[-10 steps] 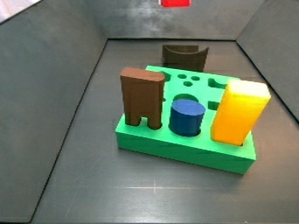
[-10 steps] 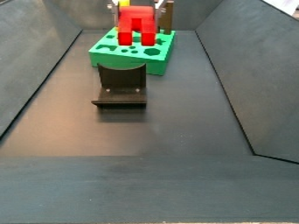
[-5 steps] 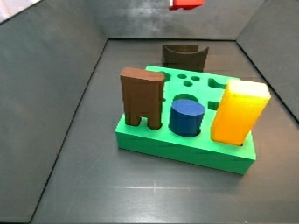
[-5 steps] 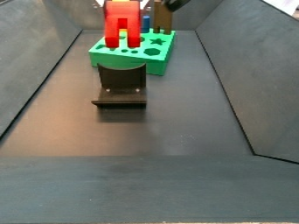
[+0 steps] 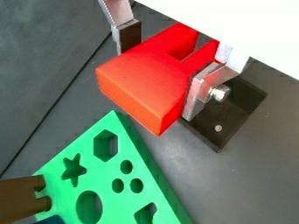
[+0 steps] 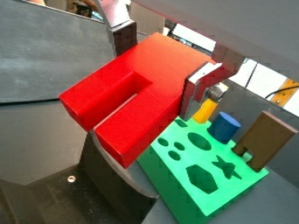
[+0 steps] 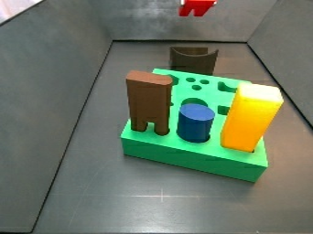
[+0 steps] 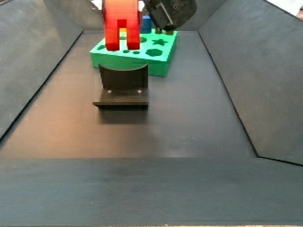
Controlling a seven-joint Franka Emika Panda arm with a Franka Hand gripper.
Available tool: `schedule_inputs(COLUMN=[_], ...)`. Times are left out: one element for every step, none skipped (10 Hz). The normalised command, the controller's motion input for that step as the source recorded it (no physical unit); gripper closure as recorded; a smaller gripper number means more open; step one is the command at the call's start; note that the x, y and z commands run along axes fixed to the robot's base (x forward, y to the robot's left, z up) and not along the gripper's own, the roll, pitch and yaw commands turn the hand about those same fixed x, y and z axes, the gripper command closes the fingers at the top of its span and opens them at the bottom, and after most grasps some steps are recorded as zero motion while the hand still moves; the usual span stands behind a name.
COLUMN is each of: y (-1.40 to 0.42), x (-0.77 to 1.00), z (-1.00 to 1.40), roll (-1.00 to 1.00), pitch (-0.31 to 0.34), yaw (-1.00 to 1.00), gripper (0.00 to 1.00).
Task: Pick up the double-square object. Move up. Place the double-square object on the fixture. Regrasp the double-square object. Move to above the board. Insert the double-square object.
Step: Place the double-square object on the fixture.
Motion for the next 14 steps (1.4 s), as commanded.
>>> schedule_inputs(y=[0.03, 0.13, 0.14, 0.14, 0.13, 0.14, 0.14, 0.14, 0.13, 0.1, 0.08, 0.06, 0.05, 0.02], x=[0.07, 0.13, 0.13, 0.14, 0.15, 0.16, 0.17, 0.18, 0.19, 0.14, 0.11, 0.1, 0.08, 0.07], z=[-0.01, -1.0, -1.0, -1.0, -1.0, -1.0, -1.0, -1.0, -1.0, -0.73, -0.52, -0.33, -0.21, -0.2], roll=[-0.21, -1.0, -1.0, -1.0, -0.86, -0.69, -0.47, -0.31, -0.22, -0.17, -0.17, -0.16, -0.13, -0.11], pitch=[0.046, 0.123, 0.114, 0.153, 0.166, 0.151, 0.118, 0.095, 0.071, 0.031, 0.004, -0.019, -0.03, -0.037], yaw=[-0.1, -0.02, -0.02, -0.06, -0.09, -0.12, -0.15, -0.16, -0.16, -0.16, -0.15, -0.13, -0.11, -0.09], gripper=[1.0, 1.0, 1.0, 1.0, 1.0, 1.0, 1.0, 1.0, 1.0, 1.0, 1.0, 1.0, 1.0, 1.0])
